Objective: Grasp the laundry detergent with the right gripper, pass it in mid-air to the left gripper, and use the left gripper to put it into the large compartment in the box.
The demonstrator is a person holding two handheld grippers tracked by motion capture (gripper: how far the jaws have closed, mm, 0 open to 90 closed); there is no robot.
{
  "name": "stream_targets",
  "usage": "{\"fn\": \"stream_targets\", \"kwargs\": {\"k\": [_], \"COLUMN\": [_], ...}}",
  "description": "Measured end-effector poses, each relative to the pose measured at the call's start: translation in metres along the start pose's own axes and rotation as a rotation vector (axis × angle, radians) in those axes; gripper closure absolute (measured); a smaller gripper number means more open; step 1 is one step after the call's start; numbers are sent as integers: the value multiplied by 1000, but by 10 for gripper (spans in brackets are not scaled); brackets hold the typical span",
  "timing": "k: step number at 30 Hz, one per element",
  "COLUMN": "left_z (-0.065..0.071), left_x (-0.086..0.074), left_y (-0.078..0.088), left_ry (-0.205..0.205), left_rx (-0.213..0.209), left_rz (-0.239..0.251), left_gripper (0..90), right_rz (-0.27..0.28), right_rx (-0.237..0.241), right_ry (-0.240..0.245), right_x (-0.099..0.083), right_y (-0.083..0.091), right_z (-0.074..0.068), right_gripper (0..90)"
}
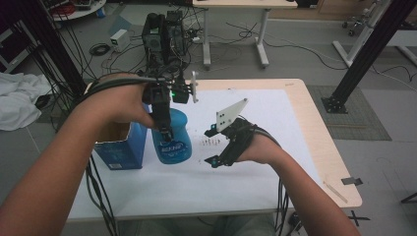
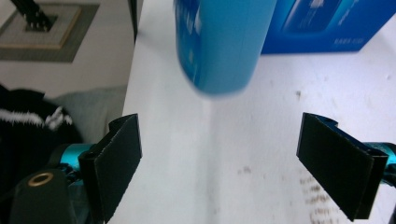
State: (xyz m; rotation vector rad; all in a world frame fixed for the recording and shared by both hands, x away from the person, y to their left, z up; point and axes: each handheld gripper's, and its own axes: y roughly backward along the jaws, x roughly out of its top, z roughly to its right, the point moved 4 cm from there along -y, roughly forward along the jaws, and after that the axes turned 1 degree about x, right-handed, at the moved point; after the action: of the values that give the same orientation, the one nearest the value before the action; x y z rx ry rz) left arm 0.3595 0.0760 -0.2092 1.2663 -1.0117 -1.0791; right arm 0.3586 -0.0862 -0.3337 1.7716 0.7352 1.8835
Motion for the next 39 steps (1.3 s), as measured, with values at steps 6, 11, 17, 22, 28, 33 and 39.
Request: {"fn": "stream_targets", "kwargs": {"k": [6, 11, 17, 22, 28, 33, 39], "left_z": [-14, -25, -35, -42, -50, -59, -72], "left_x": [-18, -32, -49, -66, -90, -110, -129], "left_y": [22, 36, 50, 63, 74, 76, 76], "left_ry": [157, 235, 272, 304, 357, 424, 479], "left_rx": [-38, -21, -8, 23, 40, 31, 30], "left_rz": [25, 36, 51, 49, 51, 56, 67], "left_gripper": [377, 377, 377, 377, 377, 377, 377], "right_rz": [-121, -180, -198, -208, -208, -210, -213], "right_rx": [-5, -25, -26, -30, -37, -42, -43], "right_ry": [-91, -94, -93, -91, -102, -101, -107], "right_x": [-5, -6, -7, -8, -10, -11, -11], "right_y": [14, 24, 26, 24, 27, 26, 25], "right_z": [-2, 0, 1, 1, 3, 5, 4], "right_gripper": [132, 132, 132, 132, 132, 132, 132]}}
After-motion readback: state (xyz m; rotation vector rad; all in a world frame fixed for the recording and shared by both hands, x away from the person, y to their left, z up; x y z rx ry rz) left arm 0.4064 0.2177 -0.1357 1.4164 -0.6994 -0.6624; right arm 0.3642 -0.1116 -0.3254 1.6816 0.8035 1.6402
